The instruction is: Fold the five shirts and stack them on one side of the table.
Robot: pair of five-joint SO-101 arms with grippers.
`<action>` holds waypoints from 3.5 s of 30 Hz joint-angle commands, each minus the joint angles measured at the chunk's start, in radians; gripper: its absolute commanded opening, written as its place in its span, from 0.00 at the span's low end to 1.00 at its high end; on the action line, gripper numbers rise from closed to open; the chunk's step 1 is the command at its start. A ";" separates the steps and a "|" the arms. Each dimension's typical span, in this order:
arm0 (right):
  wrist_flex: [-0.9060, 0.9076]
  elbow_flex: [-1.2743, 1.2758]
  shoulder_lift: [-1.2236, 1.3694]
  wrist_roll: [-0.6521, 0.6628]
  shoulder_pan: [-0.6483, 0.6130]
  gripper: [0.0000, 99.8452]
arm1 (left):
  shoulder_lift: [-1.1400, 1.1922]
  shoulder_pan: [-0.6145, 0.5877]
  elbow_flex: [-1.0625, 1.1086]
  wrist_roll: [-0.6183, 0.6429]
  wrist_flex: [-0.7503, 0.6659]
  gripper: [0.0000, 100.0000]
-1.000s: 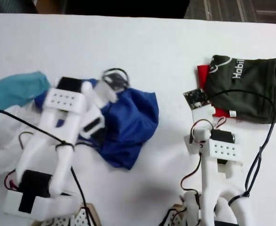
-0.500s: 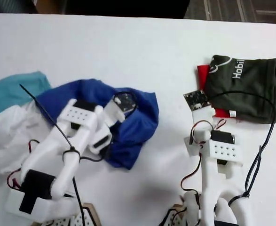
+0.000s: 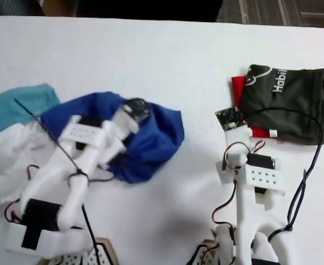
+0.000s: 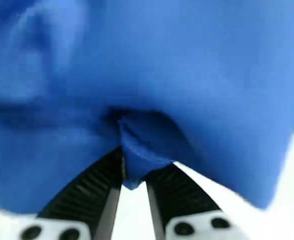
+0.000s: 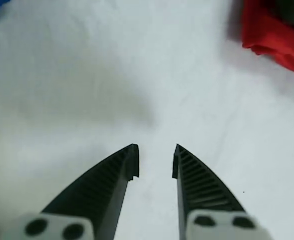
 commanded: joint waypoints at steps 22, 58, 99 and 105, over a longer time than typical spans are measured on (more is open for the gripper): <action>0.194 -0.747 0.490 -0.104 -0.555 0.27 | -0.035 -0.526 -1.041 -0.153 0.621 0.03; 0.259 -1.143 0.831 -0.078 -0.189 0.02 | -0.034 -0.103 -0.719 -0.117 0.436 0.25; 0.426 -0.985 0.225 -0.002 -0.074 0.30 | -0.043 -0.264 -0.288 0.031 -0.002 0.03; 0.426 -0.908 0.251 -0.072 -0.400 0.23 | -0.043 -0.523 -0.386 0.034 0.074 0.03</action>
